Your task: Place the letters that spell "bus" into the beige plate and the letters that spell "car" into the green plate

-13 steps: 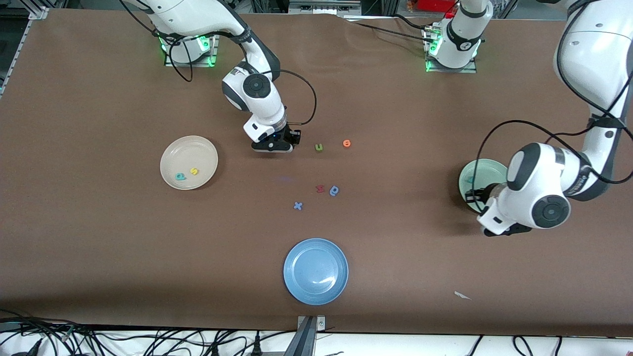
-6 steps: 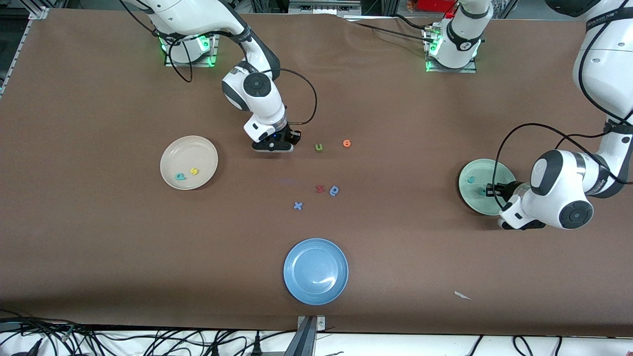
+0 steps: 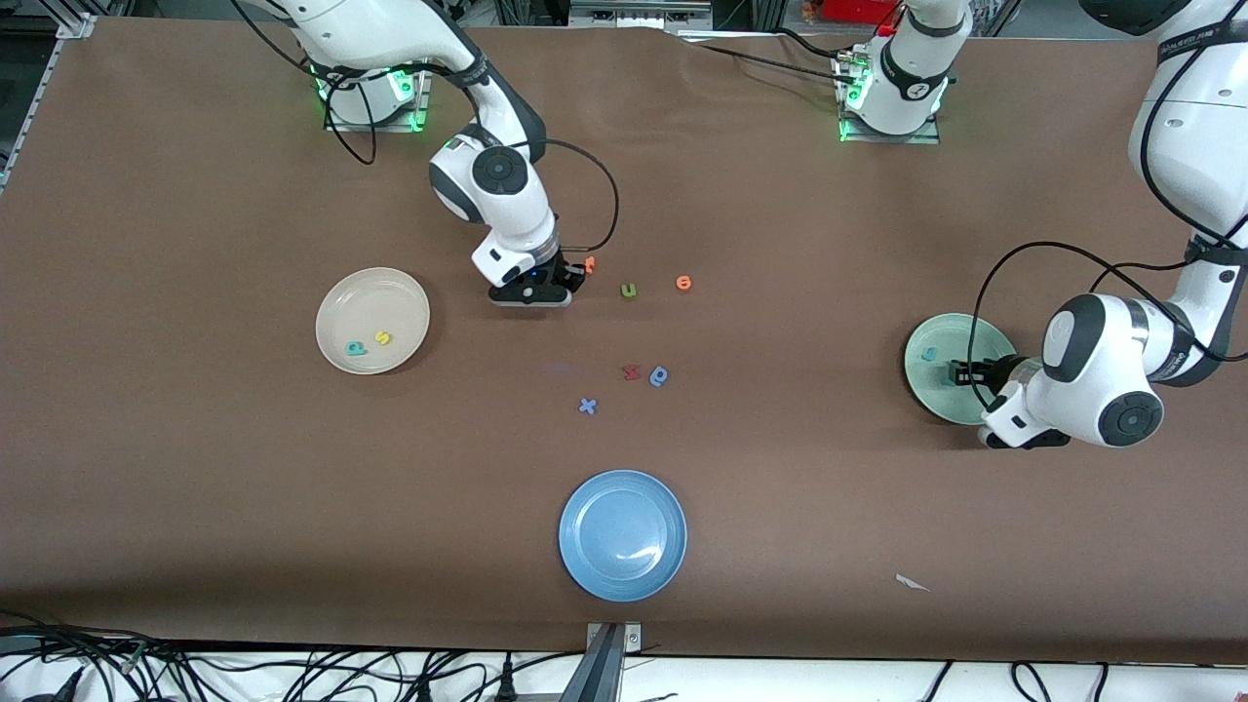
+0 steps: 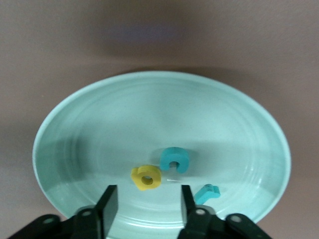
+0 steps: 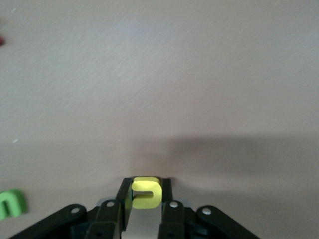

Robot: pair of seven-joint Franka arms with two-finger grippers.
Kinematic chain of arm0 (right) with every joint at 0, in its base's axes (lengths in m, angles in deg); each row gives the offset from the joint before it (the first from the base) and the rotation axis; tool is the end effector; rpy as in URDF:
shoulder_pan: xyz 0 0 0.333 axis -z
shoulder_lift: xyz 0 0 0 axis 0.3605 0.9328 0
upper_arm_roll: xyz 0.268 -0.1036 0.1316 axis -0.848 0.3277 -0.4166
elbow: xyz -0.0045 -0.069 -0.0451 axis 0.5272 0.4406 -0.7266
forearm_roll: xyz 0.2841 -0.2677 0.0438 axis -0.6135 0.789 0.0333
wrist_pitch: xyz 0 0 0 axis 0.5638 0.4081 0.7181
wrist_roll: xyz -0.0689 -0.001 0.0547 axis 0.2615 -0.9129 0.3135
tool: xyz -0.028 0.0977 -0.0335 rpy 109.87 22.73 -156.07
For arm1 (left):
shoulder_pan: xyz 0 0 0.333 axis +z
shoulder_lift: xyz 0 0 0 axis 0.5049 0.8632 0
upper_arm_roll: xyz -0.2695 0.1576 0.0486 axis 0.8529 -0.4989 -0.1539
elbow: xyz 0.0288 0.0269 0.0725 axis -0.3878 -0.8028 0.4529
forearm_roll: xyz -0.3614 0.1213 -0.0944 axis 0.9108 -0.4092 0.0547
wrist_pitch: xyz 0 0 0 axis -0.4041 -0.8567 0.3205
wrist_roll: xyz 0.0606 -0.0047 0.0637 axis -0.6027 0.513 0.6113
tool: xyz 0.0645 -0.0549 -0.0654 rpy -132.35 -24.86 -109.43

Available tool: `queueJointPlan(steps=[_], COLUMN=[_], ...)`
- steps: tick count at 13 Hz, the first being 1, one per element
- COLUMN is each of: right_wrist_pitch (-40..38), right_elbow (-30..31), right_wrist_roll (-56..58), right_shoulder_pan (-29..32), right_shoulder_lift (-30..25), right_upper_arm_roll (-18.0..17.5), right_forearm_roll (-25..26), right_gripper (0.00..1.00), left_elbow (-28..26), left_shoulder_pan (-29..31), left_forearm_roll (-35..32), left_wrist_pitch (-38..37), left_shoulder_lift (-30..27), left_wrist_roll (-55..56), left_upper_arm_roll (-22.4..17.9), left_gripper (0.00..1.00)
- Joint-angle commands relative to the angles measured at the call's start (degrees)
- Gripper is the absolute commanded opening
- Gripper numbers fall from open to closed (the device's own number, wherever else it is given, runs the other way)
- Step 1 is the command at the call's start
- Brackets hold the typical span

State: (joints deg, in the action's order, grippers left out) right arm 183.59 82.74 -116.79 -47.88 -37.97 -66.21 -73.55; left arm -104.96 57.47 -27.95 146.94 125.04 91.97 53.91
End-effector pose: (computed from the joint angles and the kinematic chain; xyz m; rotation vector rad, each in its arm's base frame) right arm 0.4373 0.3766 0.1895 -3.0840 0.0387 -0.1065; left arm 0.6346 0.0630 0.1878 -3.0467 -0.0958 0.7173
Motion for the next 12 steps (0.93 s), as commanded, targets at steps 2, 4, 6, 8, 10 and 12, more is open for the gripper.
queueJointPlan(steps=[2, 4, 6, 8, 10, 12], right_wrist_pitch=[-10.0, -14.13, -17.04, -19.76, -22.66, -22.85], right_elbow=[0.99, 1.87, 3.45, 4.5, 4.94, 5.47], right_wrist_roll=[10.49, 17.69, 27.08, 35.18, 42.73, 47.85], right_shoulder_pan=[6.08, 9.76, 15.91, 22.24, 26.81, 30.34], right_shoulder_lift=[-7.44, -10.43, -13.51, -15.53, -16.24, -16.42], right_upper_arm_roll=[-0.47, -0.64, -1.96, -3.19, -3.19, -3.19], right_forearm_roll=[0.36, 0.36, 0.36, 0.27, 0.09, 0.01], right_gripper=[0.15, 0.15, 0.16, 0.16, 0.19, 0.19], left_elbow=[1.49, 4.3, 9.03, 13.78, 19.75, 21.97], left_shoulder_pan=[0.27, 0.01, 0.01, 0.01, -0.26, -1.05], left_forearm_roll=[-0.52, -0.52, -0.25, 0.01, 1.59, 1.33], left_wrist_pitch=[-2.35, -6.56, -11.75, -17.46, -23.25, -25.39], left_shoulder_lift=[-6.79, -9.34, -9.97, -9.97, -10.06, -10.75], left_wrist_roll=[-0.23, -0.23, -0.14, -0.32, -0.49, -0.41], left_upper_arm_roll=[4.03, 5.88, 7.72, 8.61, 8.79, 9.66], left_gripper=[1.0, 1.0, 1.0, 1.0, 1.0, 1.0])
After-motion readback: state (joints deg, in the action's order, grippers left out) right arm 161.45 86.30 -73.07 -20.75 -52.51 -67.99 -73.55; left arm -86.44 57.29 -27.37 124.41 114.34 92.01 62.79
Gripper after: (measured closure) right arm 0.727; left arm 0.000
